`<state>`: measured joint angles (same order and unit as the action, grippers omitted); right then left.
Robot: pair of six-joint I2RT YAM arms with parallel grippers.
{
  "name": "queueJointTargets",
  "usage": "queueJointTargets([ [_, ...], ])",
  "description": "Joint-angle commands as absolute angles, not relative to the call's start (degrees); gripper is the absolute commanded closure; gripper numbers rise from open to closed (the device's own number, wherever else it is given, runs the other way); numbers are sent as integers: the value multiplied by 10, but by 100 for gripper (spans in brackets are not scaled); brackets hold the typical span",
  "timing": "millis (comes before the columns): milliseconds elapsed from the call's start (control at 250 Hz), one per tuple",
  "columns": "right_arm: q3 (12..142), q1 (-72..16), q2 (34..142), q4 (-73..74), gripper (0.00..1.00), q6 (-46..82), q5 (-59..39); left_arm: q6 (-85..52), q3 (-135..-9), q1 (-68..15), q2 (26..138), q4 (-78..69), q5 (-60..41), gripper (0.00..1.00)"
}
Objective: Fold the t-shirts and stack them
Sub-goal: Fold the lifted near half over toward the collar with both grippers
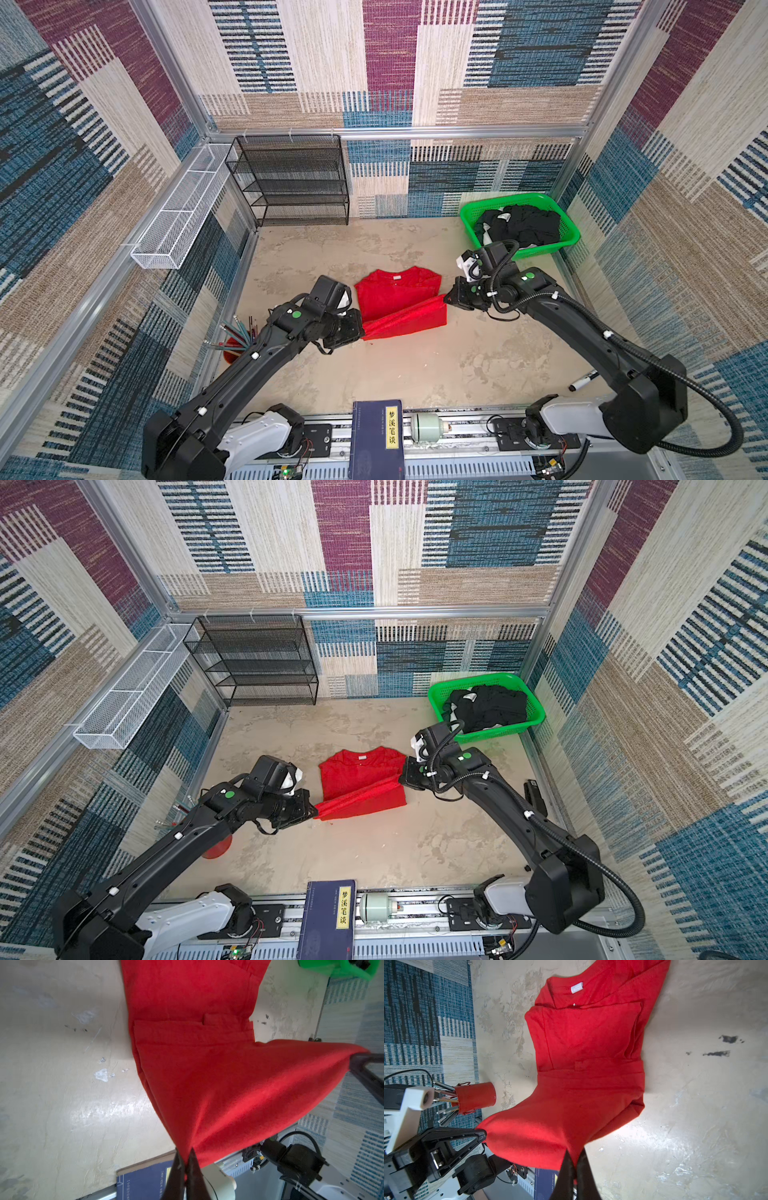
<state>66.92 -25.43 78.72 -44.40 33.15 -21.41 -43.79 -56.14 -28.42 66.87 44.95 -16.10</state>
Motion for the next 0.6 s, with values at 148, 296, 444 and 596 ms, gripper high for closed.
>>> queueJointTargets([
  [148,698,-242,853,-401,100,348,-164,-408,-675,-217,799,437,-144,100],
  [296,735,-236,910,-388,100,340,-160,-371,-742,-180,869,452,-157,100],
  [444,784,-228,959,-390,100,339,-152,-350,-799,-157,925,448,-190,100],
  [596,823,-216,1002,-393,100,337,-149,-336,-873,-150,990,445,-236,100],
])
